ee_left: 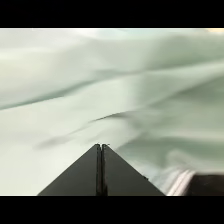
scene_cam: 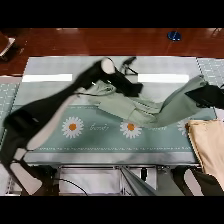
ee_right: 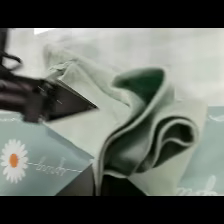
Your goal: Fold the shirts.
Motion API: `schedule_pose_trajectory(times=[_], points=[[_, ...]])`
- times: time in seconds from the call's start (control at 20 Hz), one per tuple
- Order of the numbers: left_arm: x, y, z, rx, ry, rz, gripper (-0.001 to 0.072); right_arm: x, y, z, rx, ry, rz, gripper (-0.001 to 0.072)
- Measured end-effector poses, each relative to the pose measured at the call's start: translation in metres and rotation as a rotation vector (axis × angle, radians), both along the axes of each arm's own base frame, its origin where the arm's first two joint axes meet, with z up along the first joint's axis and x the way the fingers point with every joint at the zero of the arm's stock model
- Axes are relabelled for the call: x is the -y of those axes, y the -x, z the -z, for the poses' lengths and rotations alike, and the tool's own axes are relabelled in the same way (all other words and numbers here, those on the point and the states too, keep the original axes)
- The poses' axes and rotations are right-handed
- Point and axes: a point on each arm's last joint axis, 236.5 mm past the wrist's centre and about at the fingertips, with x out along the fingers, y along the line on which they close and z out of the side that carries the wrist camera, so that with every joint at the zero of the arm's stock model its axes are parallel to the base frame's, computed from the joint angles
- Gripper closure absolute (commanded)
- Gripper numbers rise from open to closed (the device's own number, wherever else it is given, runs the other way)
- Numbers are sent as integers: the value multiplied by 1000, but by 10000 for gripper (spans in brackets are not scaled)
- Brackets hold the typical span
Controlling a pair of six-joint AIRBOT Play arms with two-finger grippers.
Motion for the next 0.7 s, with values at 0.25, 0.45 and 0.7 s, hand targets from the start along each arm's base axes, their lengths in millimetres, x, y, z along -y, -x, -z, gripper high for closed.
schedule_pose_trajectory(times=[0.25,0.45,0.7], points=[[-168,-39,-73,177,-111,-276,689,-73,-43,-2,-5,-52,-185,694],[-254,0,-109,320,-115,-472,688,-158,-88,17,-35,-72,-337,694],[-288,66,-88,337,-105,-575,688,-249,-125,73,-117,-74,-451,693]])
